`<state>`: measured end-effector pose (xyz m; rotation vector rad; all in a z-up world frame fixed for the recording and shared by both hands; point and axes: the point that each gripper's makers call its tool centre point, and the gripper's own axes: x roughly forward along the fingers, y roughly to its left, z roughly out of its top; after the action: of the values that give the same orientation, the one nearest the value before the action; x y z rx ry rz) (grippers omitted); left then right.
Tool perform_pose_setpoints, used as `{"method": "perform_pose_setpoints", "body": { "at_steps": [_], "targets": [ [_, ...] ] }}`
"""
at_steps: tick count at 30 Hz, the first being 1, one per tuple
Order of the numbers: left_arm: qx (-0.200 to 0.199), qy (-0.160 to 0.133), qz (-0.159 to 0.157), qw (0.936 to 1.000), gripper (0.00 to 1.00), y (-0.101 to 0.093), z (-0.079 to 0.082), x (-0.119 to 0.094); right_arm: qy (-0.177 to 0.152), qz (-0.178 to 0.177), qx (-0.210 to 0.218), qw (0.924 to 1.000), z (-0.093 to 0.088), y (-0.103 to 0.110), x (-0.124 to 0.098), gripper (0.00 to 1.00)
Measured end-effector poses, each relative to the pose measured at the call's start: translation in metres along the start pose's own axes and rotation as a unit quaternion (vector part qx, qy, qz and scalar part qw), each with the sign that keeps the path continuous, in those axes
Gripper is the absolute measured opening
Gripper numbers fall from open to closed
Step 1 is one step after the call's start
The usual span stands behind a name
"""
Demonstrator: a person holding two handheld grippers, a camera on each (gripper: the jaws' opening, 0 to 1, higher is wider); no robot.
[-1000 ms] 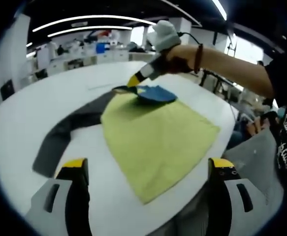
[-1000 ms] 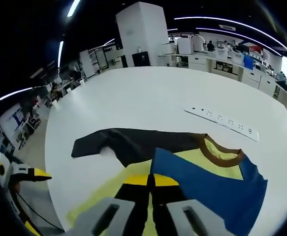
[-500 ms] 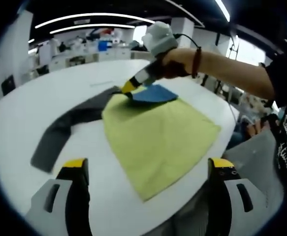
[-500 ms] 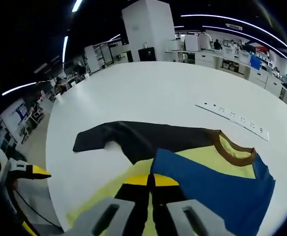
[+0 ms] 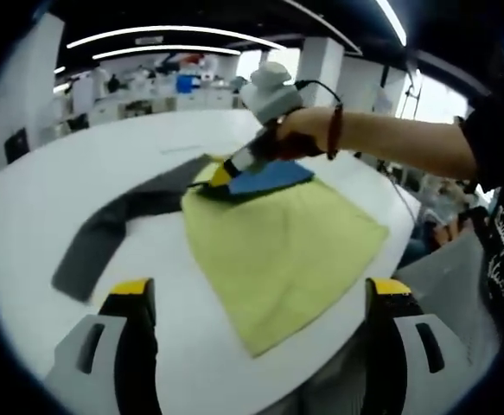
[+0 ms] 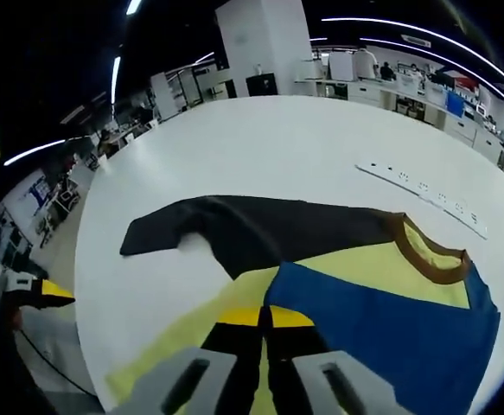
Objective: Fold the garment on the visible template until the final outline fits inside the template.
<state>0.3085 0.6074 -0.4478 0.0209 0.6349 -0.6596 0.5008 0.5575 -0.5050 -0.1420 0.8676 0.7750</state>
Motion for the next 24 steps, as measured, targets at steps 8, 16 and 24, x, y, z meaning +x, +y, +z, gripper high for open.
{"method": "perform_pose_setpoints", "body": {
  "at_steps": [8, 16, 24],
  "targets": [
    [-0.001, 0.006, 0.000, 1.0000, 0.97, 0.000, -0.003, -0.001, 0.010, 0.020, 0.035, 0.9991, -0.017, 0.010, 0.020, 0.00],
    [-0.002, 0.003, 0.007, 1.0000, 0.97, 0.003, -0.002, -0.003, 0.013, 0.019, 0.036, 0.9991, -0.018, 0.008, 0.012, 0.02],
    [-0.001, -0.009, 0.002, 1.0000, 0.98, -0.003, 0.007, -0.001, -0.012, -0.037, 0.036, 0.9986, -0.001, -0.026, -0.020, 0.44]
  ]
}}
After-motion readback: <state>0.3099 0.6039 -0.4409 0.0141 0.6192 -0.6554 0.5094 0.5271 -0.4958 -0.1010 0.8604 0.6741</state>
